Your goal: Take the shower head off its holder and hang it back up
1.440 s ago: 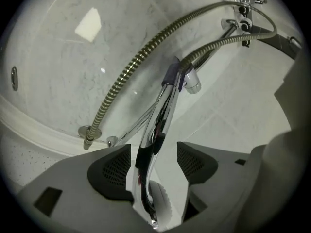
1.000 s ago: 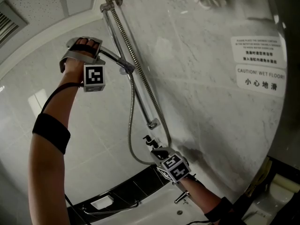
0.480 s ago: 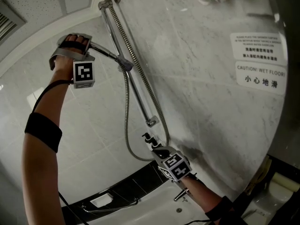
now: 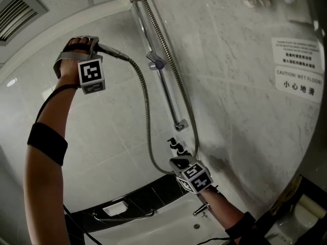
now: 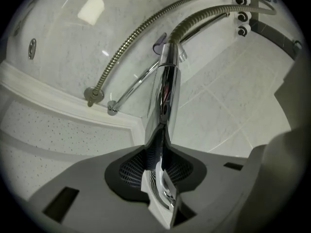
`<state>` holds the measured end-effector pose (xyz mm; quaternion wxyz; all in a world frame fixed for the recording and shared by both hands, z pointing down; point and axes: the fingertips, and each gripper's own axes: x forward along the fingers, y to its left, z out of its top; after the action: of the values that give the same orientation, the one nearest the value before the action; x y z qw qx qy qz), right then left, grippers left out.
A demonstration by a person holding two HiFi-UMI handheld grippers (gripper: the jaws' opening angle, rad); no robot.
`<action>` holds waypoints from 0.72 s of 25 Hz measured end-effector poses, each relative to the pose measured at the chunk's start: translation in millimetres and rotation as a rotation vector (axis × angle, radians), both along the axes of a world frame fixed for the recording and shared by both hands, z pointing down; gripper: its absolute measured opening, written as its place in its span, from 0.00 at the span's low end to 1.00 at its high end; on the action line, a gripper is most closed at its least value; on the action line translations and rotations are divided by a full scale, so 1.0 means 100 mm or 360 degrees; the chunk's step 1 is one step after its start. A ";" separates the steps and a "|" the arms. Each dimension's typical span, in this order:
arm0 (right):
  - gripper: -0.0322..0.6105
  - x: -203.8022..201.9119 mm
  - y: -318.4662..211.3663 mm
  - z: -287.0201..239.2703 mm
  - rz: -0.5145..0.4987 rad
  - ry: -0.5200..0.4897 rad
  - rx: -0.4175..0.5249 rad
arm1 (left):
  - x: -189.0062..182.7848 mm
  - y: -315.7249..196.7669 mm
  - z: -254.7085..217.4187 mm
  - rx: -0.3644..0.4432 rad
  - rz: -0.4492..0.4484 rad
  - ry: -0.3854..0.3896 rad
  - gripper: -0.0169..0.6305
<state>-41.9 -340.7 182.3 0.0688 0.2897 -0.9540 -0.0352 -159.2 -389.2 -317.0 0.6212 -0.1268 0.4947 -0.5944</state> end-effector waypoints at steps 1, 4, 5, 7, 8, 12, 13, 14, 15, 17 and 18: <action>0.08 -0.01 0.02 0.02 -0.0004 0.0001 -0.0004 | -0.07 0.03 0.04 -0.0020 -0.0005 0.0053 0.17; 0.08 -0.04 0.07 0.03 -0.0016 -0.0010 -0.0012 | -0.31 0.13 0.23 -0.0104 -0.0015 0.0222 0.17; 0.08 -0.05 0.09 0.03 -0.0022 -0.0017 -0.0016 | -0.40 0.17 0.31 -0.0137 -0.0026 0.0280 0.17; 0.08 -0.07 0.15 0.05 -0.0036 -0.0031 -0.0025 | -0.66 0.24 0.51 -0.0203 -0.0070 0.0387 0.17; 0.08 -0.08 0.17 0.07 -0.0042 -0.0039 -0.0031 | -0.84 0.24 0.61 -0.0230 -0.0101 0.0426 0.17; 0.08 -0.07 0.26 0.16 -0.0050 -0.0075 -0.0061 | -1.36 0.35 1.23 -0.0429 -0.0134 0.0747 0.17; 0.08 -0.07 0.27 0.18 -0.0047 -0.0085 -0.0067 | -1.43 0.41 1.39 -0.0469 -0.0122 0.0840 0.17; 0.08 -0.05 0.28 0.20 -0.0042 -0.0092 -0.0074 | -1.51 0.48 1.54 -0.0494 -0.0113 0.0929 0.17; 0.08 -0.04 0.30 0.23 -0.0037 -0.0094 -0.0085 | -1.60 0.55 1.69 -0.0514 -0.0110 0.1018 0.17; 0.08 0.01 0.38 0.30 -0.0029 -0.0087 -0.0112 | -1.79 0.72 2.02 -0.0550 -0.0116 0.1200 0.17; 0.08 0.04 0.41 0.34 -0.0022 -0.0084 -0.0123 | -1.87 0.81 2.17 -0.0564 -0.0112 0.1290 0.17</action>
<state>-37.5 -299.5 216.0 0.0545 0.2811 -0.9581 0.0089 -345.7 -308.4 -99.7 0.3250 -0.4373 0.5926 -0.5932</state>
